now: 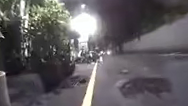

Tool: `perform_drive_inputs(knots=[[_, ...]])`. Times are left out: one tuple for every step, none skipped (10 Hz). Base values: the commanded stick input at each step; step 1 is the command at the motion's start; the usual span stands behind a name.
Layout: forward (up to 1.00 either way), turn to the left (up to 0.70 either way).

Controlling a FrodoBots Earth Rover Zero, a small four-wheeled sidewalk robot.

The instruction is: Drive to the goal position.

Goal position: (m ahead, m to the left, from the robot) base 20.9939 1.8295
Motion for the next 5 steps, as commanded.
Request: perform_drive_inputs(knots=[[0.70,-0.02],[0.70,0.00],[0.70,0.00],[0.70,0.00],[0.70,0.00]])
